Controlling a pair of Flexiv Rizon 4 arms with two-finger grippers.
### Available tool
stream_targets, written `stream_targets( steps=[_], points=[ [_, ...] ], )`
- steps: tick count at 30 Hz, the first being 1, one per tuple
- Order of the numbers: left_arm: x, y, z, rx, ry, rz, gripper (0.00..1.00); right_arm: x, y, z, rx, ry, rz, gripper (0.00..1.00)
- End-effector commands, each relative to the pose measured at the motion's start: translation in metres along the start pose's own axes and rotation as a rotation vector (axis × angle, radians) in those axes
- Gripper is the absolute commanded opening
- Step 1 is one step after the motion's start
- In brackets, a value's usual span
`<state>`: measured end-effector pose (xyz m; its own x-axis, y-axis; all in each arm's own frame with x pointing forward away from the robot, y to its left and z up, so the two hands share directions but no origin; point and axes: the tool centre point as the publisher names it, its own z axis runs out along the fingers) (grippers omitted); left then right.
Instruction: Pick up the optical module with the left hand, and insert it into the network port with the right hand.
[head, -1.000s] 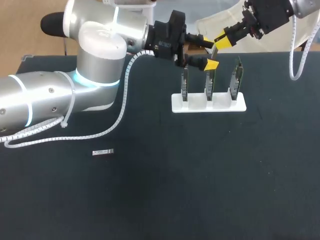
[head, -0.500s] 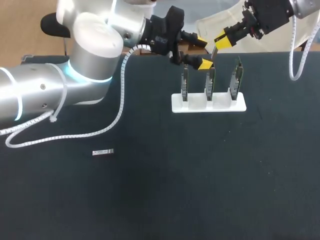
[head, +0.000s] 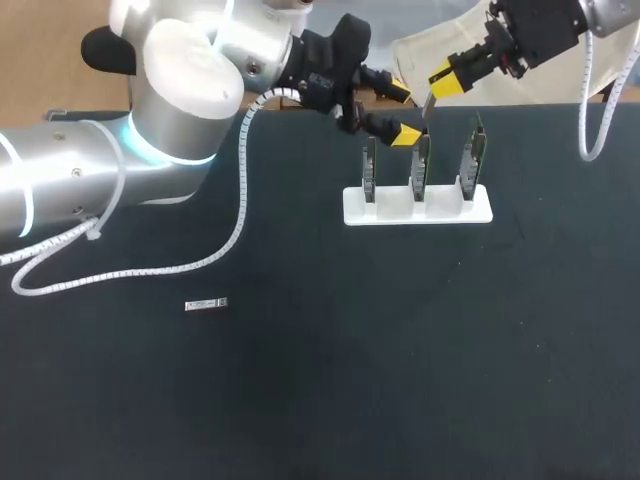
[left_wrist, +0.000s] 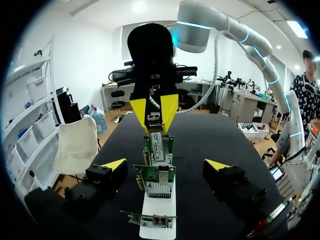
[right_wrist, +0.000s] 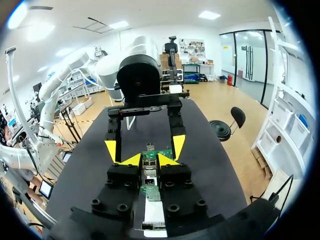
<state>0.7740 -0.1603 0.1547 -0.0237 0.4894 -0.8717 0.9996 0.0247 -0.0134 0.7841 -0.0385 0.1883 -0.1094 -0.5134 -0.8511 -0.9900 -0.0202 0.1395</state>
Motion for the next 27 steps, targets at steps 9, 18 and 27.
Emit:
stream_targets(
  steps=[9,18,27],
  points=[
    [0.002,0.007,0.003,0.017,0.020,-0.007,1.00,0.001,0.000,0.000,-0.002,0.000,0.000,0.00],
    [0.007,0.006,0.002,0.026,0.037,-0.024,1.00,0.001,-0.001,-0.001,-0.005,0.004,-0.001,0.00],
    [0.009,0.007,0.004,0.035,0.041,-0.027,1.00,0.001,-0.002,0.000,-0.008,0.007,-0.005,0.00]
  ],
)
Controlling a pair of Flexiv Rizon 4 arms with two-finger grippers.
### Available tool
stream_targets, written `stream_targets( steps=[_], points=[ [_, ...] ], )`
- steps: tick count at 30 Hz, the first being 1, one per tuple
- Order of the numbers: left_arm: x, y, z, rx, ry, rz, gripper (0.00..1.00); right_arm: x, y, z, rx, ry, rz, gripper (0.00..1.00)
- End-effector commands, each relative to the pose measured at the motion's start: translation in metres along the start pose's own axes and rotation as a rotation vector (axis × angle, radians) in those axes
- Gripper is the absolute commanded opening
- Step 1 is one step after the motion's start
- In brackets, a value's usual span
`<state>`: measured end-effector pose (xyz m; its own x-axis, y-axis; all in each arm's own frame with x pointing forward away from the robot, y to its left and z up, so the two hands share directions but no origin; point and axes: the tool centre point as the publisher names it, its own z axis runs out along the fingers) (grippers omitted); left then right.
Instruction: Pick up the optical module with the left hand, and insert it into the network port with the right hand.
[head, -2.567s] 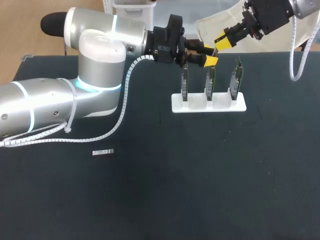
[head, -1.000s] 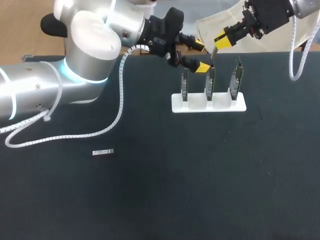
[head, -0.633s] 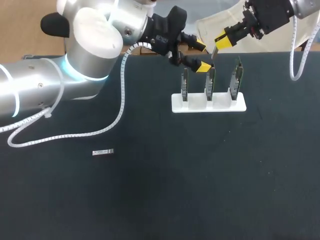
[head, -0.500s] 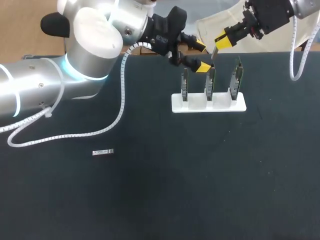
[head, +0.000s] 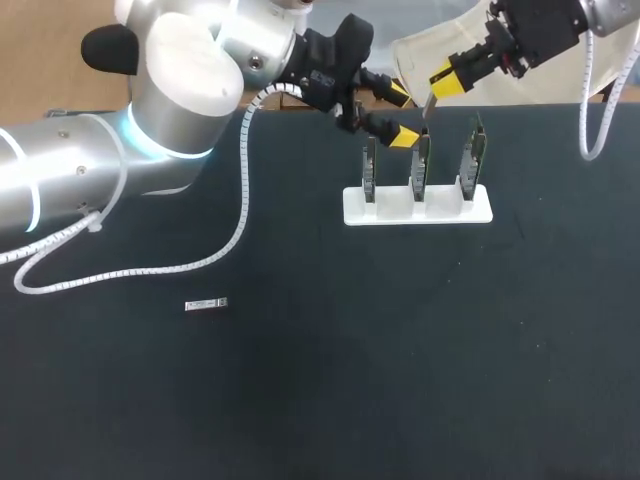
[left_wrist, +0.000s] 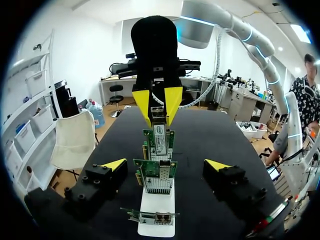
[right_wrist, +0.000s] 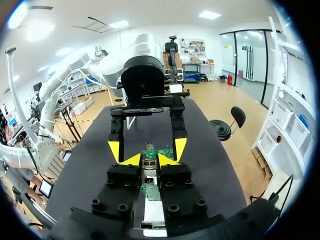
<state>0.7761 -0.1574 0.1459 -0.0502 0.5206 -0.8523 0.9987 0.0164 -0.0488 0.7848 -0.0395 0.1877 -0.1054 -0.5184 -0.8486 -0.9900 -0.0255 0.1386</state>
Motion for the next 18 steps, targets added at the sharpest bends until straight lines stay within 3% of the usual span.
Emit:
stream_targets(
  steps=[1,18],
  points=[
    [-0.0006,0.0047,0.0021,0.010,0.003,0.000,1.00,-0.0001,-0.0021,0.0001,-0.004,0.001,-0.002,0.00],
    [-0.0025,0.0067,0.0032,0.041,0.009,0.007,1.00,0.0009,-0.0003,-0.0001,-0.003,0.044,-0.039,0.00]
  ],
)
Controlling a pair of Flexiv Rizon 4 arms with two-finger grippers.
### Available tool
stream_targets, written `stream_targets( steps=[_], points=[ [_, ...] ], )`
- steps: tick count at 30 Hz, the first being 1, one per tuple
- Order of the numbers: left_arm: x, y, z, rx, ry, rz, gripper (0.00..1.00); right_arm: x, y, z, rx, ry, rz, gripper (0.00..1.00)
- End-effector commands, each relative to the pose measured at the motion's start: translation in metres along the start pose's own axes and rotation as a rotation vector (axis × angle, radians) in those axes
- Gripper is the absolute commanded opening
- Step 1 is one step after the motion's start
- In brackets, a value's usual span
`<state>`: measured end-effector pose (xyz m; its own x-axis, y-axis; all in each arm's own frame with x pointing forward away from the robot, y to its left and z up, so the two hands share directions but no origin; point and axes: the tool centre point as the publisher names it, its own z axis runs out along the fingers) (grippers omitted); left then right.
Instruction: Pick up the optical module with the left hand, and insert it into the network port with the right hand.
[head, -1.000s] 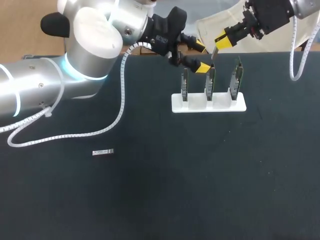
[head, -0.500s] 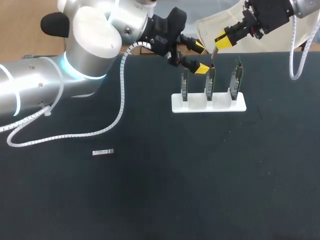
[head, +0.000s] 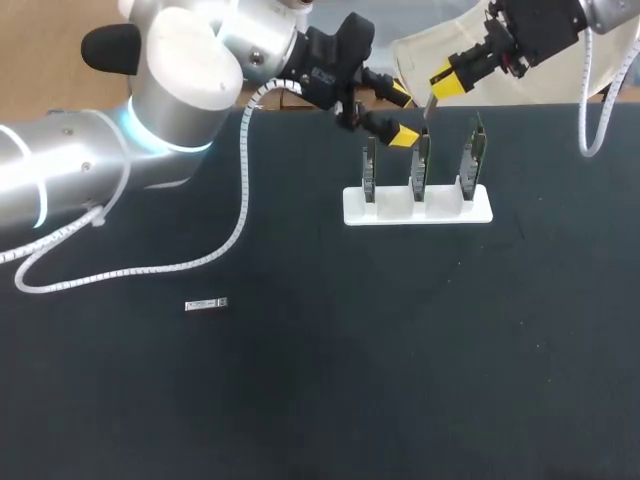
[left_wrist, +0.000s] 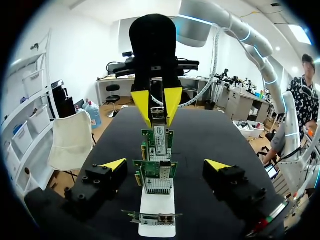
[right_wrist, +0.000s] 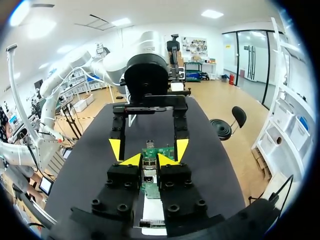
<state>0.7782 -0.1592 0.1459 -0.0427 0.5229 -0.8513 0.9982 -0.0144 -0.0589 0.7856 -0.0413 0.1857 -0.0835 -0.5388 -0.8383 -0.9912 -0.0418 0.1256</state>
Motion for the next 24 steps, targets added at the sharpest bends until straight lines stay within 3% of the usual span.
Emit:
stream_targets(
  steps=[1,24],
  points=[
    [-0.001,0.005,0.002,0.009,0.006,-0.001,1.00,-0.001,0.001,0.001,0.004,0.029,-0.029,0.00],
    [-0.001,0.005,0.002,0.009,0.006,-0.001,1.00,0.001,0.005,0.015,0.009,0.117,-0.085,0.00]
  ],
)
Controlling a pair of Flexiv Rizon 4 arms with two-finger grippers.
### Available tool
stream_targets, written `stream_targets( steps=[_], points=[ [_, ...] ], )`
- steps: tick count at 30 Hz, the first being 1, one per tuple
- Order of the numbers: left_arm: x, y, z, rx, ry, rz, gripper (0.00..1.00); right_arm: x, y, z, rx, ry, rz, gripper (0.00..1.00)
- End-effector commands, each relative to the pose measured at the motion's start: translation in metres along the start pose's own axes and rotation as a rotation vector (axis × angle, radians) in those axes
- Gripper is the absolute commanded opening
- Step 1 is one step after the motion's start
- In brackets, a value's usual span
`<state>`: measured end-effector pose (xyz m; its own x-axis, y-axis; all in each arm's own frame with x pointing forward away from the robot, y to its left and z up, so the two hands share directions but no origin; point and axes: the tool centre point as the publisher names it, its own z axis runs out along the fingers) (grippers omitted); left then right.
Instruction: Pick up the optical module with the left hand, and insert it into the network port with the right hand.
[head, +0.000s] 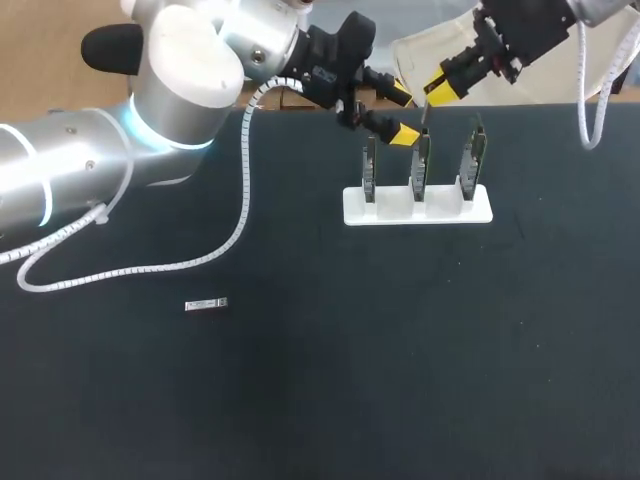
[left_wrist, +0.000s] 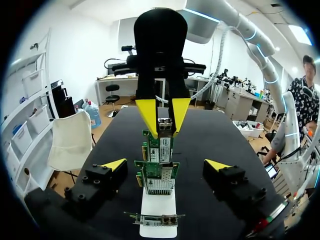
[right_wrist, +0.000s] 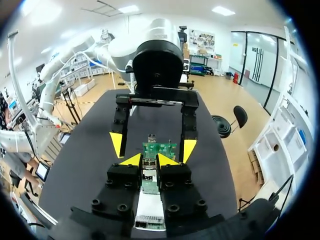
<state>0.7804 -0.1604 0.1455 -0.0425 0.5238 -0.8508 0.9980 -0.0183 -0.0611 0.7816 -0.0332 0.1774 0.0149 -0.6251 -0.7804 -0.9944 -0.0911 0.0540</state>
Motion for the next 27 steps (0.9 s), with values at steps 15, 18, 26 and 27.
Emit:
stream_targets(
  steps=[15,18,26,27],
  points=[
    [-0.0010,0.0025,0.0004,0.005,0.005,-0.001,1.00,0.0013,0.0019,0.0028,0.036,0.022,0.018,0.00],
    [-0.0010,0.0025,0.0004,0.005,0.005,-0.001,1.00,0.0016,0.0028,0.0035,0.038,0.023,0.023,0.00],
    [-0.0010,0.0025,0.0004,0.005,0.005,-0.001,1.00,0.0013,0.0053,0.0022,0.045,0.028,0.025,0.00],
    [-0.0010,0.0025,0.0004,0.005,0.005,-0.001,1.00,0.0013,0.0055,0.0019,0.045,0.028,0.026,0.00]
  ],
)
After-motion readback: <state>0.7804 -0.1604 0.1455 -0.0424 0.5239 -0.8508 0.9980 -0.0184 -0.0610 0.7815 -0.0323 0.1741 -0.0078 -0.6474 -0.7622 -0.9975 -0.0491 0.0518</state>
